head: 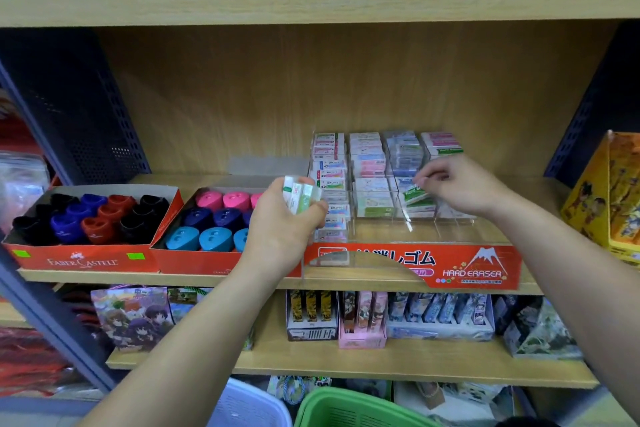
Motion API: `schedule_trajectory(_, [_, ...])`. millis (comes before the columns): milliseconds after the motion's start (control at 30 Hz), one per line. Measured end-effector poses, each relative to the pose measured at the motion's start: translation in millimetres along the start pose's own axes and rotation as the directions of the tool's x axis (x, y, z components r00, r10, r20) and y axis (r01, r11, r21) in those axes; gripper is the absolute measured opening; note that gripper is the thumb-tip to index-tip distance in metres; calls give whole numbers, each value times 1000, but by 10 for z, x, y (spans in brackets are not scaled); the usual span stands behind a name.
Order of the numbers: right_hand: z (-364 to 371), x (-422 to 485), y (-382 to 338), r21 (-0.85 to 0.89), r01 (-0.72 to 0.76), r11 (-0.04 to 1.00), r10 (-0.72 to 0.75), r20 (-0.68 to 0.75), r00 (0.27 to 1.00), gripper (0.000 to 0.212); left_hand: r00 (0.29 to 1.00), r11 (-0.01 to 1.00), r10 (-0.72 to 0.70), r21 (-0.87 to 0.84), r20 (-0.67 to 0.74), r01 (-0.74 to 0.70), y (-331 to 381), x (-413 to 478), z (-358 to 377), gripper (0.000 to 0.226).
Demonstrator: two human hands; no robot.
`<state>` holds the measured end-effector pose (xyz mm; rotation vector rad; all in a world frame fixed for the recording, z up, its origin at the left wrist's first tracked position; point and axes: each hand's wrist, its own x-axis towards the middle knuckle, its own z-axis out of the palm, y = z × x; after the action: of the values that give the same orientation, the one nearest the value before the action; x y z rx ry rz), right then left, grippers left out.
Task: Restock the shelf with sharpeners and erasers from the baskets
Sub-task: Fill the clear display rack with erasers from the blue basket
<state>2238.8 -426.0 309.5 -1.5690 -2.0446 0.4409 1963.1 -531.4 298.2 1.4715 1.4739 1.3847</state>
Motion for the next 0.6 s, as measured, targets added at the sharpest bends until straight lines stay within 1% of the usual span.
schedule_trajectory(100, [0, 15, 28, -103, 20, 994, -20, -5, 1000, 17, 1000, 1000, -12, -14, 6, 12, 14, -29, -16, 31])
schedule_trajectory(133, [8, 4, 18, -125, 27, 992, -32, -35, 999, 18, 1000, 999, -25, -36, 10, 26, 20, -47, -19, 36])
schedule_trajectory(200, [29, -68, -70, -152, 43, 987, -69, -166, 984, 19, 999, 996, -40, -74, 25, 41, 44, -82, -21, 42])
schedule_trajectory(267, [66, -198, -264, -136, 92, 986, -129, -294, 947, 14, 998, 991, -37, -123, 55, 44, 95, -122, -12, 39])
schedule_trajectory(300, [95, -283, -405, -74, 135, 988, -152, -298, 943, 12, 997, 986, -36, -158, 67, 46, 124, -147, -7, 35])
schedule_trajectory(333, [136, -365, -551, 37, 183, 982, -167, -262, 950, 11, 996, 980, -36, -193, 78, 51, 150, -168, 1, 32])
schedule_trajectory(367, [182, -448, -705, 172, 217, 961, -182, -197, 963, 11, 995, 973, -37, -222, 88, 56, 176, -193, 8, 30])
schedule_trajectory(433, [278, -574, -954, 391, 215, 895, -205, -68, 976, 10, 994, 967, -26, -251, 105, 52, 202, -240, 11, 28])
schedule_trajectory(500, [358, -651, -1099, 511, 188, 839, -222, 6, 975, 10, 993, 963, -11, -265, 116, 42, 215, -287, -11, 25])
schedule_trajectory(600, [394, -717, -1197, 600, 131, 789, -189, 35, 981, 8, 992, 959, -6, -280, 127, 42, 220, -351, -89, 24])
